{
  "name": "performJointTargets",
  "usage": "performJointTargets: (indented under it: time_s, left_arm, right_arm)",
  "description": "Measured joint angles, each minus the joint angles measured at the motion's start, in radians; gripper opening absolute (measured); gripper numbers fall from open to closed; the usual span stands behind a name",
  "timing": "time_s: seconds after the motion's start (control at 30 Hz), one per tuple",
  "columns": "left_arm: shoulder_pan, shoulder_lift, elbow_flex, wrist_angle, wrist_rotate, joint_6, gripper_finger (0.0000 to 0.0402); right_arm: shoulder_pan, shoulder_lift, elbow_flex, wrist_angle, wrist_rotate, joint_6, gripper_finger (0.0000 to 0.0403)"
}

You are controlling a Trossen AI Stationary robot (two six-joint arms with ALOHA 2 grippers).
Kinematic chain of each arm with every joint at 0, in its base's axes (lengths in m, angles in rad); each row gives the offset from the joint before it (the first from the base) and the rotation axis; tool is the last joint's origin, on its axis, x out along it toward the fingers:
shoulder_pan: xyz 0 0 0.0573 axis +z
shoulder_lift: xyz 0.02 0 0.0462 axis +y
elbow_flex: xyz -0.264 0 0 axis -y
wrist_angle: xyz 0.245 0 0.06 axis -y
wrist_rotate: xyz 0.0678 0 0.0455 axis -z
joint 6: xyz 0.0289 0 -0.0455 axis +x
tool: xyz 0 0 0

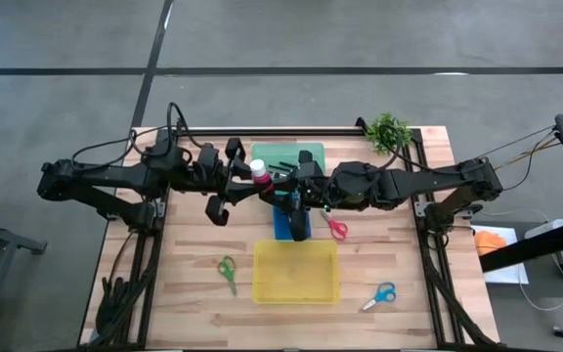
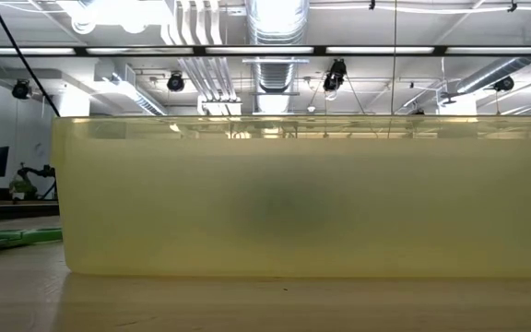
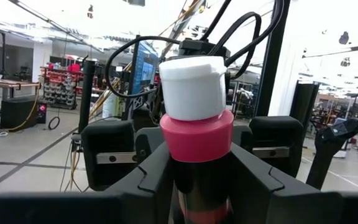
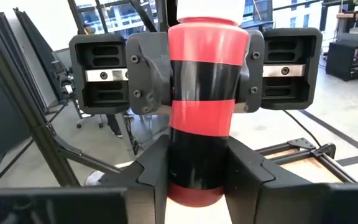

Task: Pick & Place Paint Supplies
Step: Put the red paint bottle into the blue bin

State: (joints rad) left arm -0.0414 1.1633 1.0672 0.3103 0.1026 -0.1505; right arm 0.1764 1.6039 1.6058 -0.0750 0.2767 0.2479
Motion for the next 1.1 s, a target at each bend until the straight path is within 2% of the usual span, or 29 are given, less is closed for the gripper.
performJointTargets:
  time_s: [0.17,0.33,0.5,0.6,0.73,0.9,1.1]
  left_arm:
    - [0.011,-0.017,0.000,-0.066,-0.020,0.014,0.0135]
    - [0.030,-0.060,0.000,-0.259,-0.022,0.091,0.0189]
    - [0.037,-0.123,0.001,-0.509,-0.037,0.232,0.0245]
    - [0.037,-0.154,0.000,-0.630,-0.033,0.314,0.0262]
    - [0.030,-0.174,0.053,-0.722,0.068,0.422,0.0265]
    - [0.024,-0.114,0.156,-0.820,0.169,0.442,0.0265]
    - [-0.012,-0.020,0.268,-0.839,0.240,0.466,0.0265]
  right_arm:
    - [-0.002,0.000,0.000,-0.020,-0.029,0.052,0.0101]
    - [0.010,-0.003,-0.002,-0.131,-0.074,0.151,0.0105]
    - [0.031,-0.018,0.000,-0.187,-0.227,0.245,0.0106]
    - [0.044,-0.014,0.000,-0.228,-0.318,0.286,0.0107]
    - [0.042,-0.014,-0.001,-0.283,-0.441,0.350,0.0108]
    - [0.031,-0.013,-0.001,-0.332,-0.563,0.379,0.0108]
    - [-0.002,-0.009,-0.001,-0.342,-0.598,0.379,0.0109]
